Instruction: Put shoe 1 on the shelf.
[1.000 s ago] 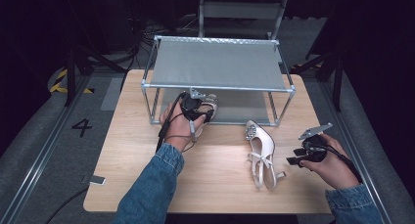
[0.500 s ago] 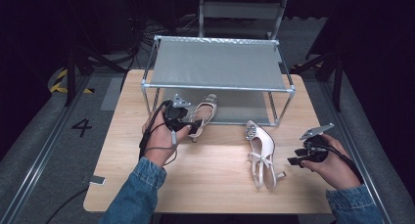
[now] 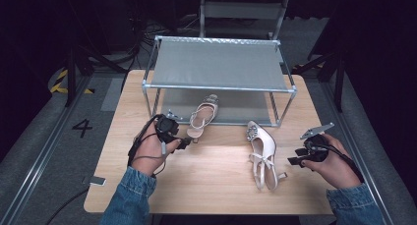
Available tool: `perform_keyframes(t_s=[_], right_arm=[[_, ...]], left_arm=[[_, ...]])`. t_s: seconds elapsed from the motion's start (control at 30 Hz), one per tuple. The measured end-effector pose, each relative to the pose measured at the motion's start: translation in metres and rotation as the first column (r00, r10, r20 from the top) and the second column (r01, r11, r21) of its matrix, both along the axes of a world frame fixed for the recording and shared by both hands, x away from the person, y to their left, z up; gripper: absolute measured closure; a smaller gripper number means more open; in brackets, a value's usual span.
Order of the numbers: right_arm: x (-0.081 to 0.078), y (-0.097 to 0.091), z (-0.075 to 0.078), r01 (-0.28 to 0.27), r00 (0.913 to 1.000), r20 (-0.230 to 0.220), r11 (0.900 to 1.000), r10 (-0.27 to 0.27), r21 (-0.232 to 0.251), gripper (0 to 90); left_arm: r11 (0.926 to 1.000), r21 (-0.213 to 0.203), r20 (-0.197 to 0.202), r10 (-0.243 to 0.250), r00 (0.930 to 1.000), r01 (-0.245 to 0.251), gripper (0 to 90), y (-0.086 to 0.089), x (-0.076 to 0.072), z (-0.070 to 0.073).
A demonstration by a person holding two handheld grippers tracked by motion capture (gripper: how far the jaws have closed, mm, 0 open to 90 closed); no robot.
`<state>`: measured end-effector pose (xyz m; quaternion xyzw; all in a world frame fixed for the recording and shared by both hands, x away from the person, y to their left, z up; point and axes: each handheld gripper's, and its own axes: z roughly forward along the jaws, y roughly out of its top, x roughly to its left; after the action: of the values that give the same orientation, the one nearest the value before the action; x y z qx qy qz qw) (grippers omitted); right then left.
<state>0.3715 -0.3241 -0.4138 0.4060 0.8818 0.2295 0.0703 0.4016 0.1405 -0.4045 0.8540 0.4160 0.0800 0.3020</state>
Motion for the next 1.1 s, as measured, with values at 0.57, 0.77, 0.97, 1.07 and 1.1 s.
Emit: perform_keyframes(t_s=[0.57, 0.77, 0.97, 1.07, 1.1], right_arm=[[-0.001, -0.001, -0.005, -0.001, 1.0, -0.01, 1.0, 0.001, -0.005, 50.3], [-0.002, -0.004, -0.004, 0.002, 1.0, -0.007, 1.0, -0.002, -0.008, 51.1], [-0.002, -0.005, -0.004, 0.004, 1.0, -0.003, 0.9999, -0.004, -0.014, 51.3], [-0.002, -0.005, -0.003, 0.003, 1.0, -0.002, 0.9999, -0.003, -0.014, 51.4], [-0.002, -0.005, -0.003, 0.003, 1.0, -0.002, 0.9999, -0.003, -0.013, 51.4]], left_arm=[[0.9935, -0.069, 0.051, -0.087, 0.9949, 0.09, 46.9, -0.016, 0.021, -0.05], [0.9942, -0.027, 0.112, -0.101, 0.9886, 0.104, 62.9, -0.018, 0.026, -0.063], [0.9895, -0.072, 0.148, -0.114, 0.9824, 0.125, 76.0, -0.026, 0.023, -0.059], [0.9892, -0.074, 0.145, -0.115, 0.9828, 0.126, 77.7, -0.029, 0.023, -0.058], [0.9901, -0.07, 0.142, -0.111, 0.9837, 0.122, 78.0, -0.031, 0.023, -0.057]])
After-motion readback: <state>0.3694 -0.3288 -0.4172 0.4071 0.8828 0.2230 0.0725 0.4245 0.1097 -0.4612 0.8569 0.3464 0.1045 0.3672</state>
